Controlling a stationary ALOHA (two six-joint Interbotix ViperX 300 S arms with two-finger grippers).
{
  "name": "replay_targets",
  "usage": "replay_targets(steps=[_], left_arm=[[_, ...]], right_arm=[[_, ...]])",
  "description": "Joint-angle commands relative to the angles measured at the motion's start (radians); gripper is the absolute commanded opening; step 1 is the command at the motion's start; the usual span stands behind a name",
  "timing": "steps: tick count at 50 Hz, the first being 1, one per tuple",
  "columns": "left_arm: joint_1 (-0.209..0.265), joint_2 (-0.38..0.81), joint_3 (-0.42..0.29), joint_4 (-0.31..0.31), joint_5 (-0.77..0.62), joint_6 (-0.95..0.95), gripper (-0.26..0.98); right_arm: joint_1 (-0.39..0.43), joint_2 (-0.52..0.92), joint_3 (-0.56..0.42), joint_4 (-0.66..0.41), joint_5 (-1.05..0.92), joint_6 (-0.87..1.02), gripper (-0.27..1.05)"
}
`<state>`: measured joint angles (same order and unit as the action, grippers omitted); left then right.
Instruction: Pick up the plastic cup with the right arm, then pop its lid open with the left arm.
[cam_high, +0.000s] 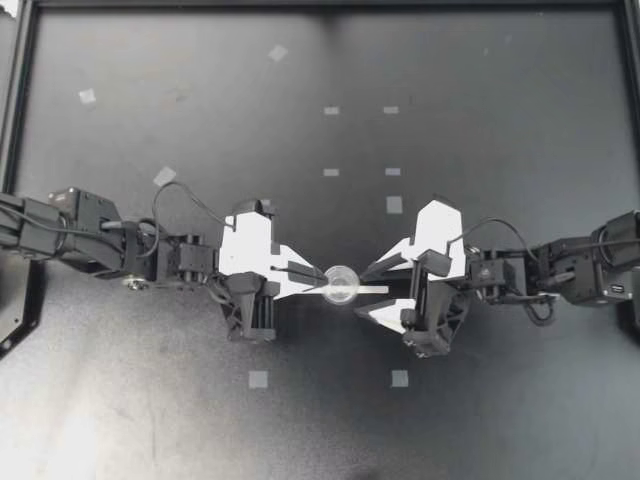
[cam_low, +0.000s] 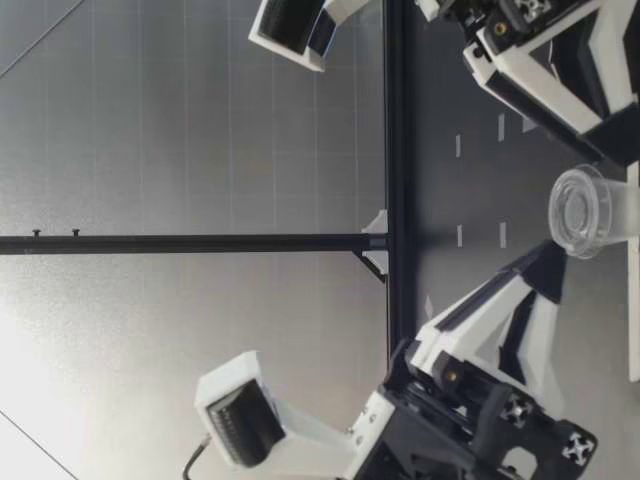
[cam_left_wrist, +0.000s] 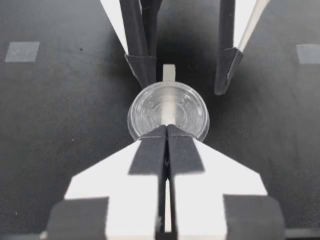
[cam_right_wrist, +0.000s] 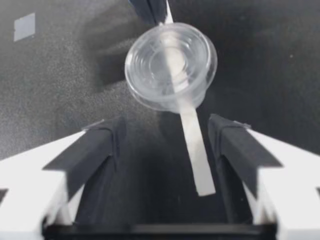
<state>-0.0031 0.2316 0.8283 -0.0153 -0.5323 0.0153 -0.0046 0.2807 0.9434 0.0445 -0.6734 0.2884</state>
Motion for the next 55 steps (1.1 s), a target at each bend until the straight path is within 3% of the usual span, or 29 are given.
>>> replay_targets(steps=[1, 46, 55], left_arm=[[0.002, -0.008, -0.017, 0.002, -0.011, 0.002, -0.05], [0.002, 0.032, -0.023, 0.002, -0.025, 0.000, -0.05], [0.003, 0.031, -0.018, 0.002, -0.023, -0.008, -0.05]], right_arm=[[-0.002, -0.009, -0.020, 0.002, -0.005, -0.003, 0.67], [-0.017, 0.028, -0.101, -0.011, 0.097, -0.052, 0.65], [-0.017, 0.035, -0.138, -0.014, 0.150, -0.052, 0.58]])
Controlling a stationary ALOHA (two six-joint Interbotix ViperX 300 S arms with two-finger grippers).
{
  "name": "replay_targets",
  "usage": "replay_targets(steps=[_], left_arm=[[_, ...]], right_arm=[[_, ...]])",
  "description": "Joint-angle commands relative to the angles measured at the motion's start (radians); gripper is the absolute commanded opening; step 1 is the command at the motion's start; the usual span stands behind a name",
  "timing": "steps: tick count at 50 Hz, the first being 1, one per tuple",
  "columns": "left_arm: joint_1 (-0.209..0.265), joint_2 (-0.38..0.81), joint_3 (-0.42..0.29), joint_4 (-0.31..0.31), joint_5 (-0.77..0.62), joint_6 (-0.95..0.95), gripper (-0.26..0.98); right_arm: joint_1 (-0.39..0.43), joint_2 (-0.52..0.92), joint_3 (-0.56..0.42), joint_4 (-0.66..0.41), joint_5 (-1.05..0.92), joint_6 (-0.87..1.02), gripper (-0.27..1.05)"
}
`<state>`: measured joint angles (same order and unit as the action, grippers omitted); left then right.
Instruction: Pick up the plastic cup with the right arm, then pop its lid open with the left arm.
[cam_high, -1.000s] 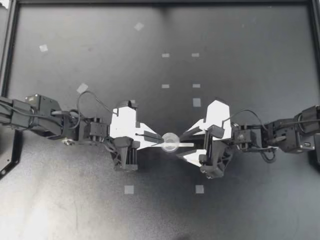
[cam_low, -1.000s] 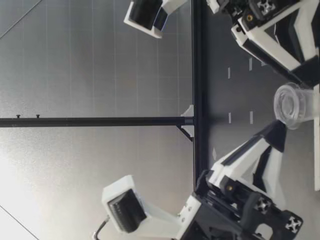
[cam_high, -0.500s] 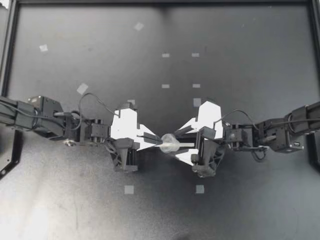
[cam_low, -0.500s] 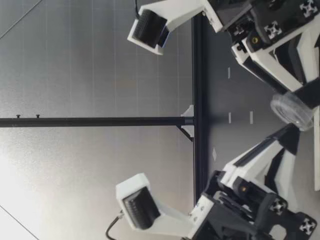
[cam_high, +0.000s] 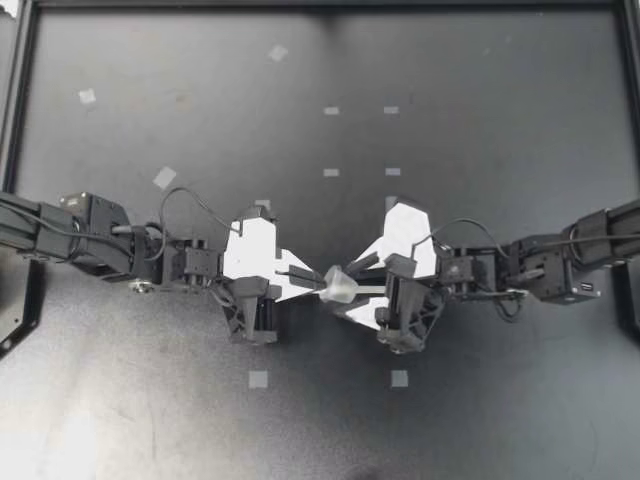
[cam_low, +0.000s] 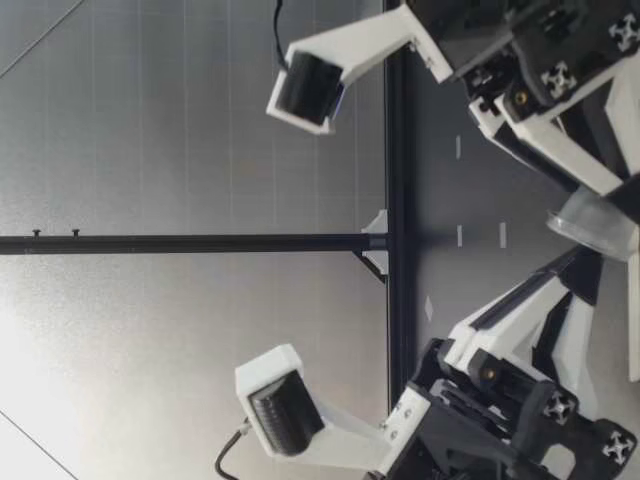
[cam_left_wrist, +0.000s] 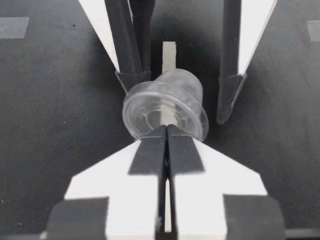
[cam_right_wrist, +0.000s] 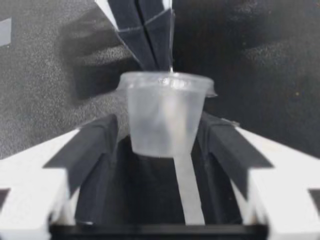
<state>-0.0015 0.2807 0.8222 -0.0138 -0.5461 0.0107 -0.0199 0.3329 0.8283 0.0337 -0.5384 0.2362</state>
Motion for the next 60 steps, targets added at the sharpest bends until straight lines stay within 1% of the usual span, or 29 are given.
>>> replay_targets(steps=[1, 9, 14, 17, 21, 26, 29, 30, 34, 37, 38, 40, 41, 43, 45, 48, 53, 57, 60], left_arm=[[0.000, -0.020, -0.009, 0.002, -0.011, -0.003, -0.05], [0.000, -0.048, -0.002, 0.000, 0.017, -0.009, -0.05], [0.000, -0.117, 0.015, -0.003, 0.049, -0.014, -0.05], [0.000, -0.163, 0.028, -0.011, 0.049, -0.023, -0.05], [0.000, -0.239, 0.052, -0.041, 0.031, -0.072, -0.04], [0.000, -0.322, 0.100, -0.046, -0.075, -0.190, 0.00], [0.000, -0.347, 0.138, -0.046, -0.186, -0.288, 0.06], [0.000, -0.351, 0.153, -0.046, -0.238, -0.336, 0.09], [0.000, -0.347, 0.190, -0.046, -0.368, -0.476, 0.22], [0.000, -0.337, 0.207, -0.034, -0.453, -0.603, 0.36], [0.000, -0.331, 0.212, -0.029, -0.482, -0.653, 0.43], [0.000, -0.322, 0.207, -0.021, -0.506, -0.727, 0.53], [0.000, -0.314, 0.202, -0.015, -0.518, -0.781, 0.60], [0.000, -0.302, 0.192, -0.009, -0.520, -0.854, 0.68], [0.000, -0.288, 0.178, -0.005, -0.514, -0.931, 0.72], [-0.008, -0.258, 0.152, 0.012, -0.511, -1.078, 0.72], [-0.025, -0.218, 0.106, 0.038, -0.537, -1.258, 0.68], [-0.029, -0.209, 0.078, 0.052, -0.584, -1.328, 0.68], [-0.029, -0.210, 0.066, 0.061, -0.598, -1.336, 0.68]], right_arm=[[-0.003, -0.017, -0.026, -0.005, 0.021, 0.000, 0.56], [-0.003, -0.028, -0.028, -0.018, 0.044, 0.000, 0.39], [-0.002, -0.049, -0.014, -0.018, 0.044, 0.000, 0.32], [-0.002, -0.066, 0.000, -0.018, 0.043, 0.000, 0.31], [-0.002, -0.104, 0.034, -0.018, 0.025, -0.002, 0.31], [-0.002, -0.163, 0.083, -0.018, -0.060, -0.005, 0.31], [-0.002, -0.202, 0.117, -0.023, -0.158, -0.008, 0.31], [-0.003, -0.216, 0.129, -0.029, -0.204, -0.009, 0.31], [-0.002, -0.252, 0.153, -0.051, -0.311, -0.032, 0.31], [-0.002, -0.278, 0.169, -0.060, -0.385, -0.081, 0.31], [-0.003, -0.281, 0.169, -0.060, -0.400, -0.095, 0.31], [-0.003, -0.288, 0.170, -0.060, -0.420, -0.129, 0.31], [-0.002, -0.291, 0.169, -0.060, -0.436, -0.156, 0.31], [-0.003, -0.298, 0.166, -0.061, -0.456, -0.192, 0.31], [-0.002, -0.299, 0.161, -0.063, -0.474, -0.229, 0.31], [-0.003, -0.299, 0.158, -0.064, -0.518, -0.298, 0.31], [-0.002, -0.293, 0.163, -0.063, -0.600, -0.351, 0.32], [-0.003, -0.281, 0.164, -0.063, -0.638, -0.353, 0.32], [-0.003, -0.270, 0.161, -0.063, -0.647, -0.353, 0.32]])
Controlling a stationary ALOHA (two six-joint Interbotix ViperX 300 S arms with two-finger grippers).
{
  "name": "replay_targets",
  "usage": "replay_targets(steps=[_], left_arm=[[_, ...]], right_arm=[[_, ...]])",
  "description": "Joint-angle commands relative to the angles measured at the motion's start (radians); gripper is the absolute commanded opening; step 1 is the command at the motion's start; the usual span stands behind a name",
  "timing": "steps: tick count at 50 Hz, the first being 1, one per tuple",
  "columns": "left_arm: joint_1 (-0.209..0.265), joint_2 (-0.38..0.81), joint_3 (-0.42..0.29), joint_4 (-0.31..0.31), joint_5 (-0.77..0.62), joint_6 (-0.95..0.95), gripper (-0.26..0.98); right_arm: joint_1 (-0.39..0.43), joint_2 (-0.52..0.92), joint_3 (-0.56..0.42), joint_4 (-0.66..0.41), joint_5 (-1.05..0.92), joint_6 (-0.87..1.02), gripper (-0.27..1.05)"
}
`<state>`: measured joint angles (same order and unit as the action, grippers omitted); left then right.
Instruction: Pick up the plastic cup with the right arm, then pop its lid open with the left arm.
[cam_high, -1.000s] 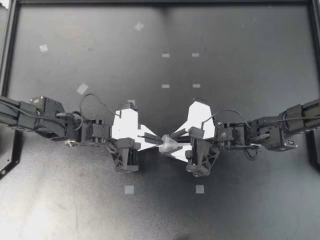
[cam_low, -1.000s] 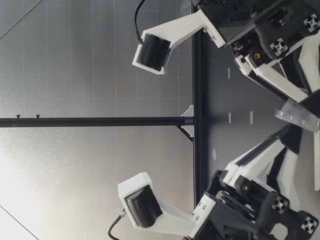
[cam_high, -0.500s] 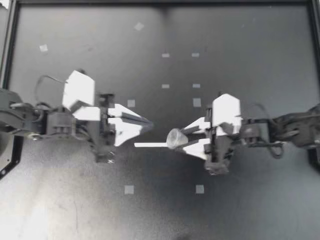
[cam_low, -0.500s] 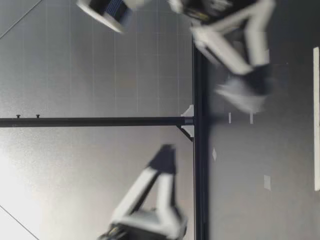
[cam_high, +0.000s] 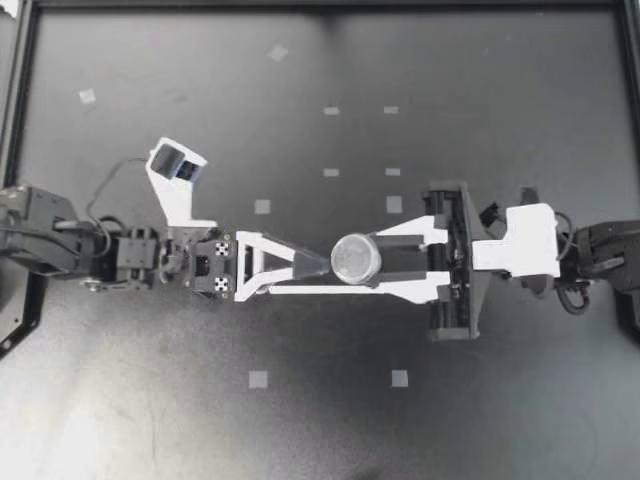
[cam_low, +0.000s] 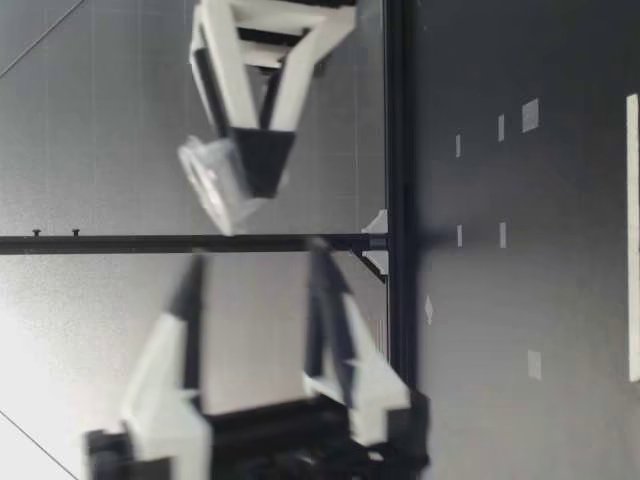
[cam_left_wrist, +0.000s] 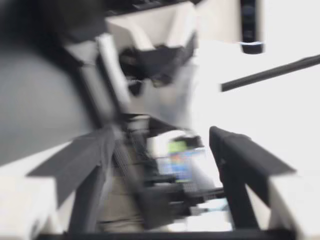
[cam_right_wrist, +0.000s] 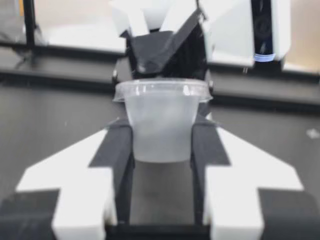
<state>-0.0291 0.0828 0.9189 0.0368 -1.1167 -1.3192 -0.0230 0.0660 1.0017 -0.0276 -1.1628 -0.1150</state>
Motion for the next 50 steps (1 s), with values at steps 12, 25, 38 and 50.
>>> replay_targets(steps=[12, 25, 38, 50], left_arm=[[-0.003, -0.018, -0.032, 0.025, -0.029, -0.005, 0.68], [-0.003, -0.069, -0.023, 0.040, -0.028, 0.014, 0.68], [-0.003, -0.077, -0.018, 0.041, -0.005, 0.074, 0.68], [-0.002, -0.081, 0.000, 0.043, 0.115, 0.469, 0.67]], right_arm=[[0.000, 0.040, -0.009, 0.002, -0.021, 0.009, 0.31], [0.002, 0.110, 0.026, 0.006, 0.006, 0.130, 0.31], [0.006, 0.106, 0.031, 0.003, 0.032, 0.164, 0.32], [0.020, -0.009, 0.026, -0.002, 0.032, 0.184, 0.32]])
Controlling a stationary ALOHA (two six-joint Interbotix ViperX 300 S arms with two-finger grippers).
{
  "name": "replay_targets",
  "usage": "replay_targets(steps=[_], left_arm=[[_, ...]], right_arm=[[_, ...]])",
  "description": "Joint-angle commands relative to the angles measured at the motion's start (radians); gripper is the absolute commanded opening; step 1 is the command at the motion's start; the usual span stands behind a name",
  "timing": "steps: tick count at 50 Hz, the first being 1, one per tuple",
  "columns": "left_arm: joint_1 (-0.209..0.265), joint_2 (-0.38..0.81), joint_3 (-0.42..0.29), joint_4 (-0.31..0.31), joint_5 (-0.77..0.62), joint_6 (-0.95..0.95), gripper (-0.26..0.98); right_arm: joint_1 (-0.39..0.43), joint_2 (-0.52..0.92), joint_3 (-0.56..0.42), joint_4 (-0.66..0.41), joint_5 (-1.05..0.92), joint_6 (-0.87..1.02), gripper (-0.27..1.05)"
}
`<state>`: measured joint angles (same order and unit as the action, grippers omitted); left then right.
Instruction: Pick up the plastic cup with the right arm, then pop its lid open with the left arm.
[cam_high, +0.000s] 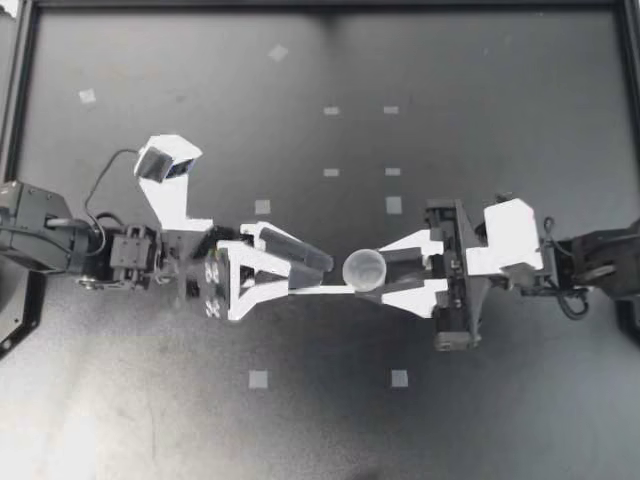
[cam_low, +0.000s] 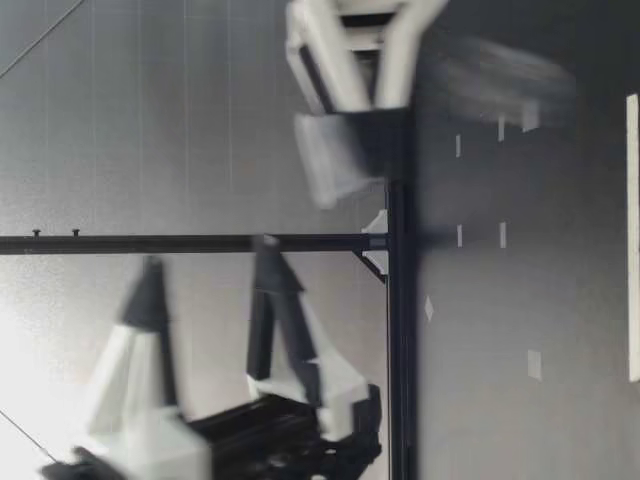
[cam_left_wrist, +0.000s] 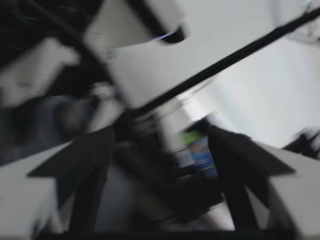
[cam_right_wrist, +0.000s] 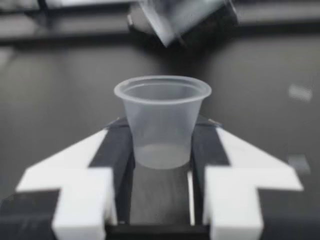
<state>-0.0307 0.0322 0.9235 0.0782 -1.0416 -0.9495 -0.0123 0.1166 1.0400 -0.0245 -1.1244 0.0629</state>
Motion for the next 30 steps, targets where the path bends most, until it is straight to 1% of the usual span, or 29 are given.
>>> replay_targets(steps=[1, 8, 13, 19, 30], left_arm=[[0.000, -0.035, -0.006, 0.002, 0.071, 0.175, 0.67], [0.000, -0.063, -0.020, -0.002, 0.218, 0.541, 0.67], [0.000, -0.067, -0.028, -0.005, 0.242, 0.689, 0.67], [0.000, -0.067, -0.034, -0.005, 0.238, 0.741, 0.67], [0.000, -0.069, -0.028, -0.005, 0.238, 0.738, 0.67]], right_arm=[[0.009, -0.075, -0.012, -0.005, -0.006, 0.014, 0.32], [0.012, -0.149, -0.009, -0.009, -0.014, 0.061, 0.32], [0.012, -0.173, -0.006, -0.009, -0.032, 0.089, 0.32], [0.012, -0.161, -0.002, -0.009, -0.051, 0.106, 0.32], [0.012, -0.123, -0.011, -0.009, -0.052, 0.109, 0.32]])
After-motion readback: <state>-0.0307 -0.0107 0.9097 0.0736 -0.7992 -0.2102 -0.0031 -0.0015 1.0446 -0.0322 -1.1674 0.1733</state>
